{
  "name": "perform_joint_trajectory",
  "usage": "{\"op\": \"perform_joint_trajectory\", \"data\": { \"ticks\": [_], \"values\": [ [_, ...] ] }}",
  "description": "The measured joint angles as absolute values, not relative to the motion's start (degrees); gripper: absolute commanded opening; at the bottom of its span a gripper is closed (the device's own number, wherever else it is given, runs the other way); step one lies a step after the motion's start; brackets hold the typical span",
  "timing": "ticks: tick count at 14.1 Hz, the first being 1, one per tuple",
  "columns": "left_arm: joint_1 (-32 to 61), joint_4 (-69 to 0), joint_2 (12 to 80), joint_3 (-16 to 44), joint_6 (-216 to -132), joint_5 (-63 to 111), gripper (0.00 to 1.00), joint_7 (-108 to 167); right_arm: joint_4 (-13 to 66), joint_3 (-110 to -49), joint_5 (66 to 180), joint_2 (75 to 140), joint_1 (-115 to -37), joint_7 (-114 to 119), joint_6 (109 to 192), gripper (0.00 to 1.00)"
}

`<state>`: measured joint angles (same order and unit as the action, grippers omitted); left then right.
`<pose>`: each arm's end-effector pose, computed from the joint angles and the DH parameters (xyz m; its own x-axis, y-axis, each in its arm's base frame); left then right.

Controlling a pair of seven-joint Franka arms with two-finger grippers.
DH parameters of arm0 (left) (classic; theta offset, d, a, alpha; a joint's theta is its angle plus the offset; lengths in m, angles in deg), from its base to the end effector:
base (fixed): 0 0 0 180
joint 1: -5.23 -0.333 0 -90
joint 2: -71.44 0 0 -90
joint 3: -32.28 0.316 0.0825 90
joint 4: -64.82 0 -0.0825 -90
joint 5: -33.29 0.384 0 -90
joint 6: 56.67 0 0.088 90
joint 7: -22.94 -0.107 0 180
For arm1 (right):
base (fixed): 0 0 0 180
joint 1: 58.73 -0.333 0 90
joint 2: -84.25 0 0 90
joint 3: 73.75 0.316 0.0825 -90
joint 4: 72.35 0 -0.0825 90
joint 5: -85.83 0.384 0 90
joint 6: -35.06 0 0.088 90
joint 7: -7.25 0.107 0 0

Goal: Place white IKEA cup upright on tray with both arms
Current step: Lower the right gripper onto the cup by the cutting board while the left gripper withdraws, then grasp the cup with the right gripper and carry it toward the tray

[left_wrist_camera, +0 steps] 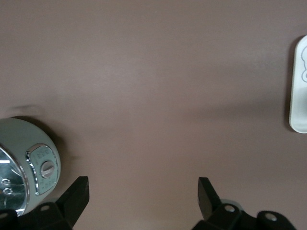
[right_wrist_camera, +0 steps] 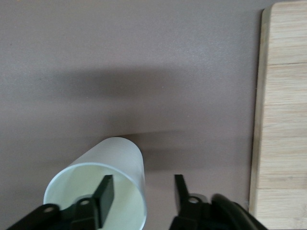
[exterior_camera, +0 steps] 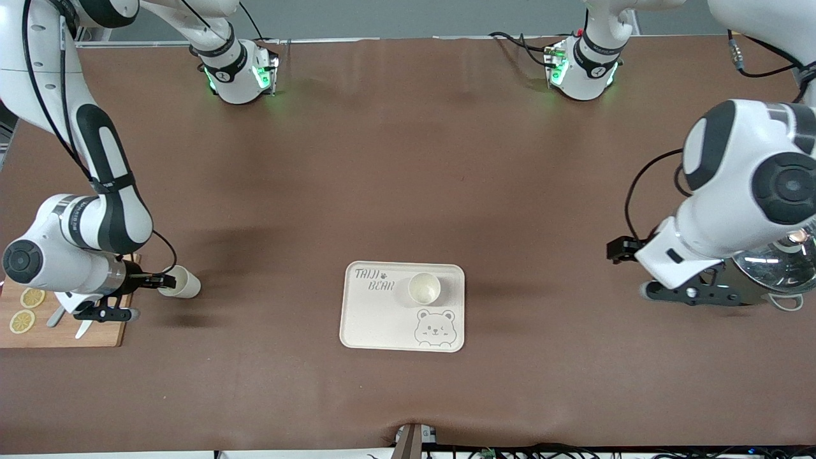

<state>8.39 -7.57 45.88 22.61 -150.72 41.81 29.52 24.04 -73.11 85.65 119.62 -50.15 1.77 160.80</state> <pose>0.6732 -0.1141 0.5017 0.9928 -0.1077 -0.0534 -0.1118 -0.9904 -0.0814 0.6614 -0.0931 0.2331 0.9937 -0.0417 -0.1040 -0.0434 -0.9990 -0.0141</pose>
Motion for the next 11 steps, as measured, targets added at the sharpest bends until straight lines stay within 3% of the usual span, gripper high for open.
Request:
{"op": "perform_joint_trajectory", "data": {
  "ticks": [4, 11],
  "values": [
    [7.0, -8.6, 48.1, 22.6, -150.7, 39.4, 1.0, 29.5, 24.0, -73.2, 85.7, 119.6, -50.1, 1.8, 160.9, 0.0],
    [5.2, -18.8, 60.8, 22.5, -149.8, 35.7, 1.0, 30.8, 19.6, -72.1, 88.4, 119.1, -51.8, 5.4, 156.8, 0.0]
  ]
}}
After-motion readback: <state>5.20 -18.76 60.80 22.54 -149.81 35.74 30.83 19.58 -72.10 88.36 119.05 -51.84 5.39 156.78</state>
